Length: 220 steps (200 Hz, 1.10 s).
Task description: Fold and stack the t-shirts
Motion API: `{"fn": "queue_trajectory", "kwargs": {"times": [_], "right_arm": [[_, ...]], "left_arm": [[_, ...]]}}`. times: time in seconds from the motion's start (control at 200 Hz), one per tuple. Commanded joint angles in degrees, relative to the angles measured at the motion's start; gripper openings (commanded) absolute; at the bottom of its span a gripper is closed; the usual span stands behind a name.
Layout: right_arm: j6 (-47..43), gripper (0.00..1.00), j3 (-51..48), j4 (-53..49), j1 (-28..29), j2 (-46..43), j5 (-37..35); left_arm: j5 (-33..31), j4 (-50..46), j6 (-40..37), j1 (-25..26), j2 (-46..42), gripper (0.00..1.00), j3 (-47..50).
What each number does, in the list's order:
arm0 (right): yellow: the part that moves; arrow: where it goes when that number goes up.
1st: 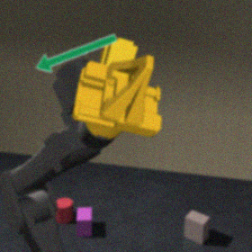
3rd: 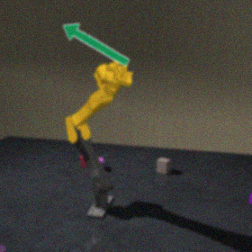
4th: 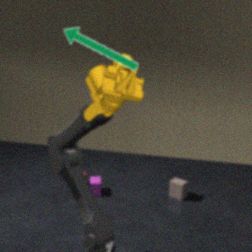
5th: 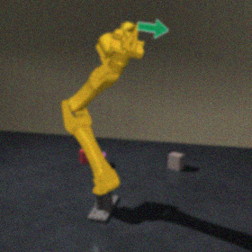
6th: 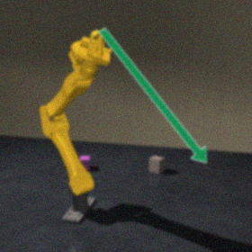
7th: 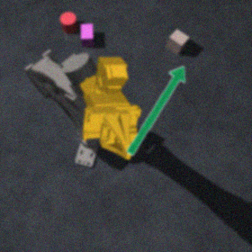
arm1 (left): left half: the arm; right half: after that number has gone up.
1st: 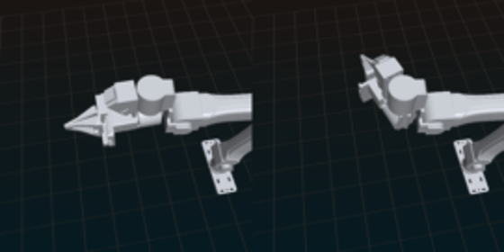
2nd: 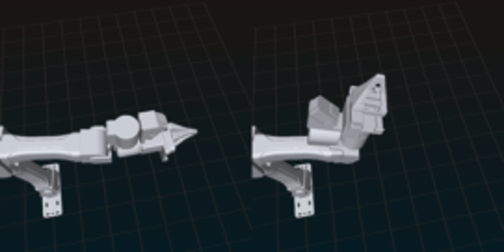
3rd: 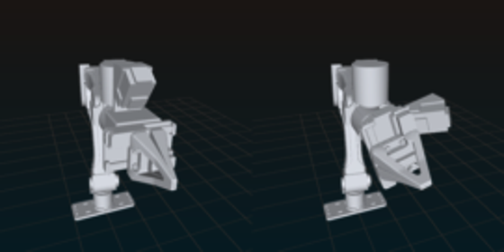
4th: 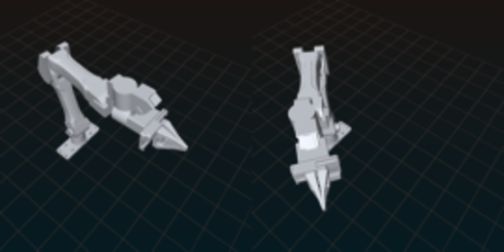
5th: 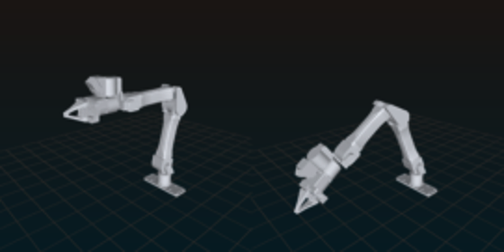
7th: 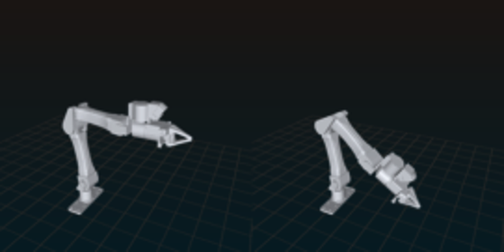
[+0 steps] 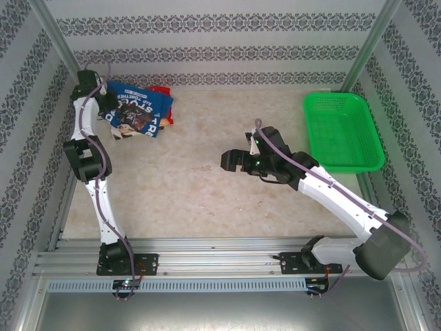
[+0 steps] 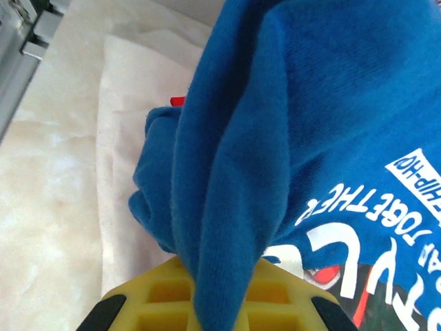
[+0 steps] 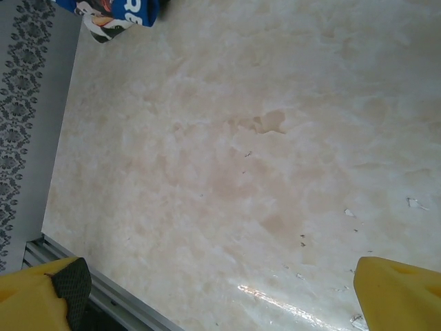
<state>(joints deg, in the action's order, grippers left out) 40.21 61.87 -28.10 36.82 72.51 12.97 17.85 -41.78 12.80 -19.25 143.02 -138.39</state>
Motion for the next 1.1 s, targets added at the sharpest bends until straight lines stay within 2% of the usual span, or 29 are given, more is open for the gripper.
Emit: {"fn": "queue_trajectory", "kwargs": {"times": [0.0, 0.095, 0.17, 0.26, 0.29, 0.335, 0.445, 0.555, 0.694, 0.784, 0.879, 1.024, 1.094], "right_arm": [[-0.1, 0.98, 2.3, -0.4, 1.2, 1.4, -1.3], [-0.4, 0.98, 3.2, 0.0, 2.1, 2.5, -1.4], [-0.5, 0.98, 3.8, 0.1, 2.5, 3.3, -1.5], [-0.4, 0.98, 4.0, 0.8, 2.9, 3.6, -1.7], [-0.5, 0.98, 4.2, 0.7, 3.0, 3.7, -2.0], [-0.7, 0.98, 4.5, -0.7, 3.0, 3.6, -3.2], [-2.7, 0.98, 4.4, -3.1, 3.0, 1.7, -6.2], [-5.0, 0.98, 2.8, -5.3, 1.9, -2.5, -9.9], [-8.5, 0.98, -1.3, -9.7, -3.8, -10.2, -12.1], [-10.9, 0.98, -5.1, -12.2, -8.0, -17.3, -19.9], [-12.8, 0.98, -11.9, -9.5, -11.5, -25.4, -31.1], [-20.6, 0.98, -24.5, 1.5, -16.4, -31.3, -38.6], [-26.9, 0.98, -29.6, 9.7, -17.0, -31.5, -41.1]], "left_arm": [[2.2, 3.6, 5.1, -1.1, 1.4, 0.01, 1.3], [4.7, 5.8, 7.7, -1.9, 1.1, 0.15, 3.0], [6.7, 8.1, 11.6, -3.1, 0.5, 0.48, 5.4], [5.9, 8.1, 12.9, -4.1, -1.0, 0.67, 7.3], [5.1, 7.7, 13.0, -4.6, -1.8, 0.87, 7.8], [3.8, 6.8, 13.5, -5.6, -3.2, 0.99, 8.0], [1.0, 4.9, 12.6, -8.5, -8.7, 1.0, 8.0], [1.5, 4.3, 12.3, -11.2, -15.1, 1.0, 10.1], [4.0, 8.0, 10.4, -11.7, -25.9, 1.0, 20.7], [7.9, 16.2, 8.4, -10.2, -37.3, 1.0, 36.5], [6.6, 25.0, 2.8, -5.4, -51.6, 1.0, 56.0], [2.4, 34.8, -0.3, 3.1, -69.8, 1.0, 81.8], [0.2, 43.9, -0.9, 5.7, -76.7, 1.0, 94.8]]}}
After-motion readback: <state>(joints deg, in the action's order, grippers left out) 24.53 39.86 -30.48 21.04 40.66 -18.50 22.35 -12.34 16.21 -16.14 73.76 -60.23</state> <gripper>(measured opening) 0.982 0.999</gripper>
